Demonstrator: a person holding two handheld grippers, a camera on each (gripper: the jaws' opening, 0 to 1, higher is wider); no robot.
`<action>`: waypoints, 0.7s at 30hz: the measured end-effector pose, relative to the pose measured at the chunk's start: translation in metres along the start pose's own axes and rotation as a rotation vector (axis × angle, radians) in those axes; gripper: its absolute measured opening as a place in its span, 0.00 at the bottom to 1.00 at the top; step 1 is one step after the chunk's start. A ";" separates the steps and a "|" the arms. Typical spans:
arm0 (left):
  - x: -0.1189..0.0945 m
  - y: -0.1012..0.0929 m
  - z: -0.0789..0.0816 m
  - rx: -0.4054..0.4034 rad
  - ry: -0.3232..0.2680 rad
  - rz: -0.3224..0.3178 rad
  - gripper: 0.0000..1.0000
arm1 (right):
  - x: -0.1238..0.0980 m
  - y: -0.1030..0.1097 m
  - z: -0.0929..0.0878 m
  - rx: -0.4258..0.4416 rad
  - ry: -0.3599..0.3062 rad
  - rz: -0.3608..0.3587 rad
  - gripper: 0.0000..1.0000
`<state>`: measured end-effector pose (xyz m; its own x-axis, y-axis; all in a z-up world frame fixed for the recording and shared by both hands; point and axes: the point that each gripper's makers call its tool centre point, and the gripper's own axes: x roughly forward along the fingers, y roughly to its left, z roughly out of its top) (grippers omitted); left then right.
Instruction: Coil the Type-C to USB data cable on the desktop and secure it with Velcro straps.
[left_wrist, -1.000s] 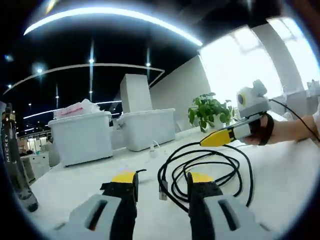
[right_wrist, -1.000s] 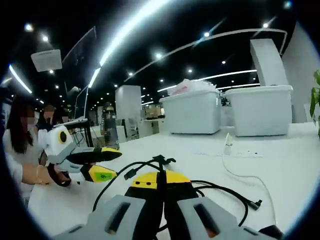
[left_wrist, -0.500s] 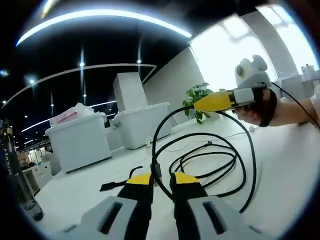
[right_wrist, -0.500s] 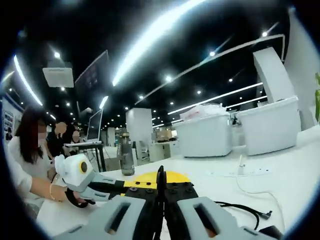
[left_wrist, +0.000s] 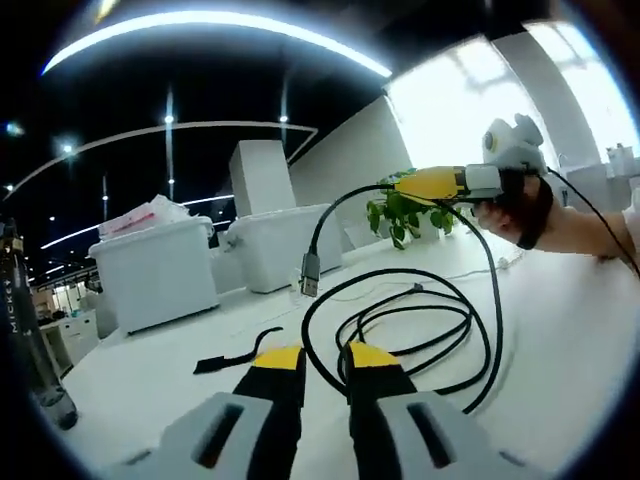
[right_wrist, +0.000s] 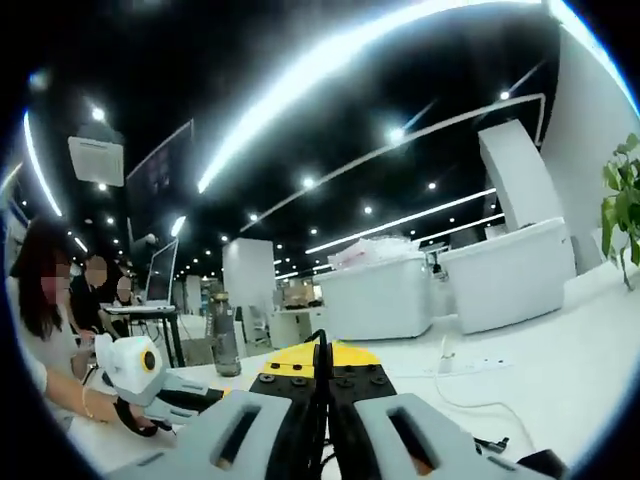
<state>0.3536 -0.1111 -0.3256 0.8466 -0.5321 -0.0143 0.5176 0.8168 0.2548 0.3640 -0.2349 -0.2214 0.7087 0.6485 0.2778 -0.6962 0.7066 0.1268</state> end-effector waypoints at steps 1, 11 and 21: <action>0.000 0.001 0.000 0.026 0.004 0.008 0.22 | -0.001 0.001 0.004 -0.001 -0.012 0.000 0.02; -0.015 0.024 0.043 0.178 -0.106 0.131 0.45 | -0.002 0.010 0.011 -0.067 -0.016 0.031 0.02; -0.027 0.004 0.074 0.487 -0.195 0.141 0.36 | 0.003 0.081 -0.033 -0.222 0.141 0.276 0.02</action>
<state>0.3238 -0.1103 -0.2529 0.8410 -0.4941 0.2205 0.2442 0.7103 0.6602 0.3131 -0.1665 -0.2413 0.5174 0.8448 0.1368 -0.8325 0.5338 -0.1481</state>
